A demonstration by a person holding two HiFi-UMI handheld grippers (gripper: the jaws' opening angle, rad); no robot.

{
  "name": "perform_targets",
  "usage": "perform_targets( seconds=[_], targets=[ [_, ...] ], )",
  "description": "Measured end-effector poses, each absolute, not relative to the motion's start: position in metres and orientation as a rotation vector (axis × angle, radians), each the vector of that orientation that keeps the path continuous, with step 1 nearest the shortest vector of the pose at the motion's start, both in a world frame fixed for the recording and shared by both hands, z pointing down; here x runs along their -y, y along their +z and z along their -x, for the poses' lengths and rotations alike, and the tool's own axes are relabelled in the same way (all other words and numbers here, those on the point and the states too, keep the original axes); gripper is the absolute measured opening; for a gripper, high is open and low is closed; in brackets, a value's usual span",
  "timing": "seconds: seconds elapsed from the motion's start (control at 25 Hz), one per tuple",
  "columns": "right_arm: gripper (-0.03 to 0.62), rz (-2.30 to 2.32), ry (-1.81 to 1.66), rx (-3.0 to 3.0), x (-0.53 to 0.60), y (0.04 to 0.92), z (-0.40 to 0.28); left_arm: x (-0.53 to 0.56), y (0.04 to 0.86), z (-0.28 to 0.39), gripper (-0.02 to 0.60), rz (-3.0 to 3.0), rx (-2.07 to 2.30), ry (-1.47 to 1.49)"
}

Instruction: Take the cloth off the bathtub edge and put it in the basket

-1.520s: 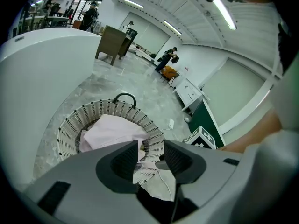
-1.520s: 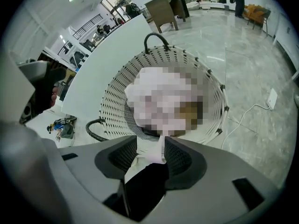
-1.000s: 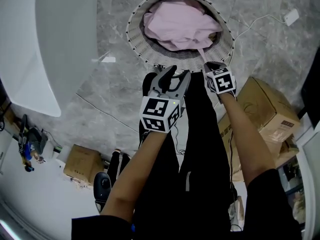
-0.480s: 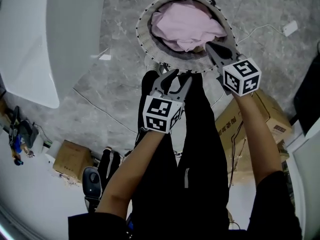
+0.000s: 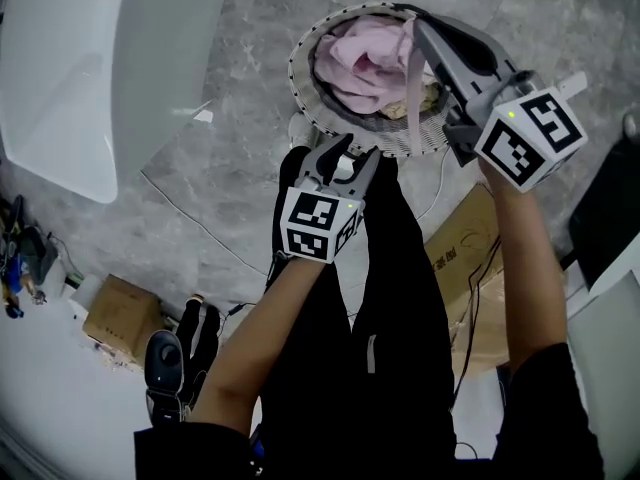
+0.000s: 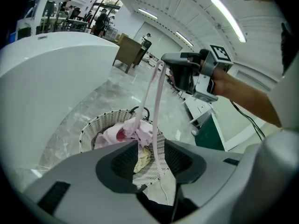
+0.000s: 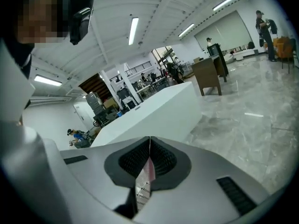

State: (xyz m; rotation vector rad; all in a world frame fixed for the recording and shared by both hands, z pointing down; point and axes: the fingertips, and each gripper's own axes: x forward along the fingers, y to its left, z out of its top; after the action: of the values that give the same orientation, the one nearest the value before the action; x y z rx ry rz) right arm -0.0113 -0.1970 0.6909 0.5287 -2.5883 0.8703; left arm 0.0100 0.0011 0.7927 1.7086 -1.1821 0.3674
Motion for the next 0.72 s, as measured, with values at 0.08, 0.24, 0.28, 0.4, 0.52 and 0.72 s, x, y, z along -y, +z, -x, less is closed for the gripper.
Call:
perform_targets(
  seconds=[0.08, 0.24, 0.28, 0.4, 0.52, 0.72],
  targets=[
    [0.032, -0.533, 0.852, 2.623, 0.206, 0.673, 0.02, -0.002, 0.79, -0.009, 0.184, -1.706, 1.183, 0.364],
    [0.032, -0.554, 0.838, 2.683, 0.225, 0.645, 0.035, -0.002, 0.785, -0.01, 0.184, -1.712, 1.173, 0.364],
    [0.032, -0.561, 0.823, 2.696, 0.231, 0.638, 0.038, -0.001, 0.785, -0.01, 0.184, -1.714, 1.17, 0.364],
    [0.032, -0.594, 0.749, 2.714, 0.243, 0.615, 0.049, -0.001, 0.784, -0.011, 0.184, -1.719, 1.168, 0.362],
    [0.032, -0.598, 0.747, 2.71, 0.244, 0.616, 0.047, 0.003, 0.783, -0.008, 0.184, -1.717, 1.172, 0.357],
    [0.032, -0.568, 0.879, 2.586, 0.214, 0.69, 0.019, 0.005, 0.79, -0.005, 0.184, -1.711, 1.168, 0.364]
  ],
)
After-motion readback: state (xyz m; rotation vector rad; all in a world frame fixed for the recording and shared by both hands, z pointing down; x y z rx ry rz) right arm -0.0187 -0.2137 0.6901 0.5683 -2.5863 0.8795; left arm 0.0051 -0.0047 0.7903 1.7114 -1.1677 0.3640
